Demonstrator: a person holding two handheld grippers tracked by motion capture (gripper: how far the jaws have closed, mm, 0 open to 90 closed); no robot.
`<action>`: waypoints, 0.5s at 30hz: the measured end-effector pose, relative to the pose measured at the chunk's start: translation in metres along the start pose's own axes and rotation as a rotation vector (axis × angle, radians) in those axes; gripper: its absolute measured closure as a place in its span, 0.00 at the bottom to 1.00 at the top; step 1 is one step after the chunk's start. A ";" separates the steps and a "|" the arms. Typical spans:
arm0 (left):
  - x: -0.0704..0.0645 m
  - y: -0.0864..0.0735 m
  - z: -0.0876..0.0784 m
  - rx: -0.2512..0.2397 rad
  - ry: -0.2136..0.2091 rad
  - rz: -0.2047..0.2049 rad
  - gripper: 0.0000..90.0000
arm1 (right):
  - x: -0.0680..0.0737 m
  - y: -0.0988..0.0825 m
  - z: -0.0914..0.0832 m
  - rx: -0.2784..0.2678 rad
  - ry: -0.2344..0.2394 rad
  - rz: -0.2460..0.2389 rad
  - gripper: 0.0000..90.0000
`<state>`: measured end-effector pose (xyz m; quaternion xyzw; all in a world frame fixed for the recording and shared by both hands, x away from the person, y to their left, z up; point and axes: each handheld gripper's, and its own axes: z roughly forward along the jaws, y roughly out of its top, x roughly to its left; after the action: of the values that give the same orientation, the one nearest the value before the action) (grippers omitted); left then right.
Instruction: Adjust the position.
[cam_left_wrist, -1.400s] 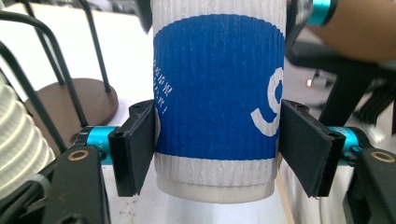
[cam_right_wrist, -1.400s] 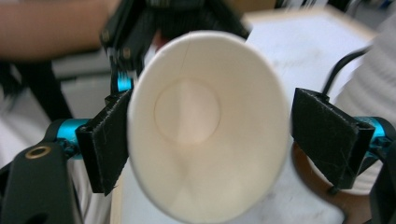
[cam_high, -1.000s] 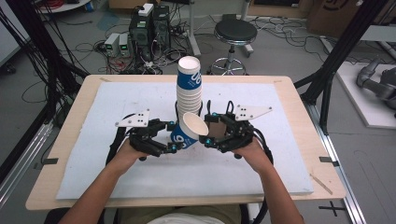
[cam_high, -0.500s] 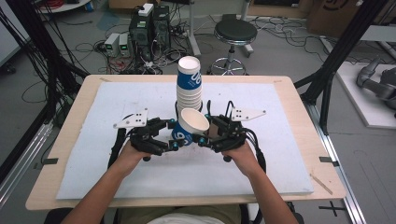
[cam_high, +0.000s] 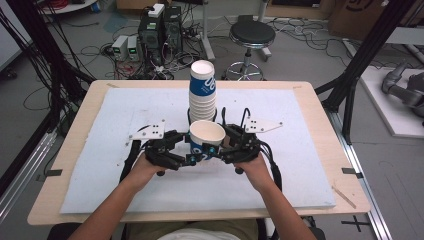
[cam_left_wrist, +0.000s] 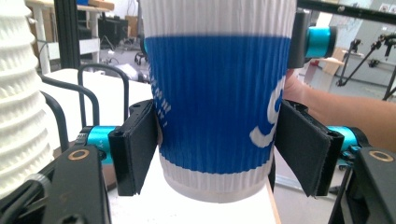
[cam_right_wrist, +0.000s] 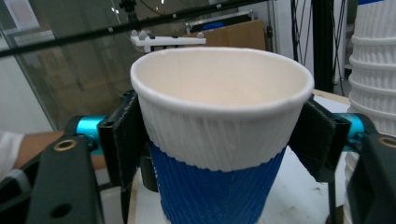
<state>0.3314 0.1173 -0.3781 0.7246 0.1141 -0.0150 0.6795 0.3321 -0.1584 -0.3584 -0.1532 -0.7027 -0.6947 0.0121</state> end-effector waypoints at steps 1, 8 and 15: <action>0.000 0.000 0.000 0.002 0.000 0.001 0.35 | 0.001 0.001 0.000 0.009 -0.004 -0.012 0.32; 0.000 -0.001 0.001 0.027 0.002 0.004 0.36 | 0.002 0.004 -0.001 0.067 -0.015 -0.054 0.36; 0.002 -0.002 0.001 0.074 0.045 0.013 0.31 | 0.005 0.008 -0.001 0.112 -0.043 -0.096 0.36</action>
<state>0.3329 0.1166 -0.3809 0.7503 0.1242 0.0015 0.6494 0.3287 -0.1585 -0.3495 -0.1334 -0.7472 -0.6505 -0.0279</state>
